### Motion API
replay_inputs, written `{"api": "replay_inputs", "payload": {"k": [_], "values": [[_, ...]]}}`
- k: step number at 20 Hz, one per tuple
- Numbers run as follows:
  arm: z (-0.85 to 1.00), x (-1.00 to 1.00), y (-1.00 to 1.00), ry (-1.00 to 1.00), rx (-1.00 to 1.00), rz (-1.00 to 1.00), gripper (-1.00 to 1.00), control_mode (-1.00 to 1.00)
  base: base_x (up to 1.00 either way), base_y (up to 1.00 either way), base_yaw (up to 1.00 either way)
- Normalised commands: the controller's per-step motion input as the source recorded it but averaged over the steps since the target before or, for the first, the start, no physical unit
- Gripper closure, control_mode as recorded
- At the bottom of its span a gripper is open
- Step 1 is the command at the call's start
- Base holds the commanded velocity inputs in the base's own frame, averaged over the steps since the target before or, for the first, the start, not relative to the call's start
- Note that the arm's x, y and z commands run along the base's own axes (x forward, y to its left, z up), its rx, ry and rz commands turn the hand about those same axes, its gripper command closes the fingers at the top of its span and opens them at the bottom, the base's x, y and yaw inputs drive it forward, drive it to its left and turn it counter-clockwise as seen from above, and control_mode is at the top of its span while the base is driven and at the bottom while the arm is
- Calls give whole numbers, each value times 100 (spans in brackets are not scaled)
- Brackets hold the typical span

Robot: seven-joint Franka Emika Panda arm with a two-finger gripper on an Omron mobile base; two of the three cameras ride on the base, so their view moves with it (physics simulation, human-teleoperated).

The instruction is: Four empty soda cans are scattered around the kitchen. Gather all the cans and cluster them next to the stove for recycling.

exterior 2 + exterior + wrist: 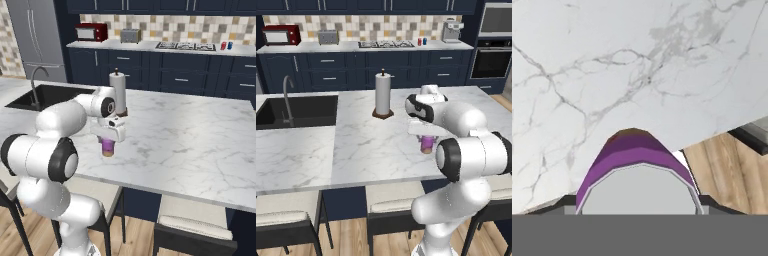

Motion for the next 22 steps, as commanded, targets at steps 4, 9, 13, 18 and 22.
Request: {"api": "replay_inputs", "payload": {"k": [4,9,13,18,22], "values": [[32,-49,0,1,2,10,100,-100,0,0,0],[13,-49,0,0,3,9,100,-100,0,0,0],[1,-43,1,-6,4,1,100,-100,0,0,0],[1,-28,0,-12,0,0,100,-100,0,0,0],[9,-22,0,-5,0,0,100,-100,0,0,0]]}}
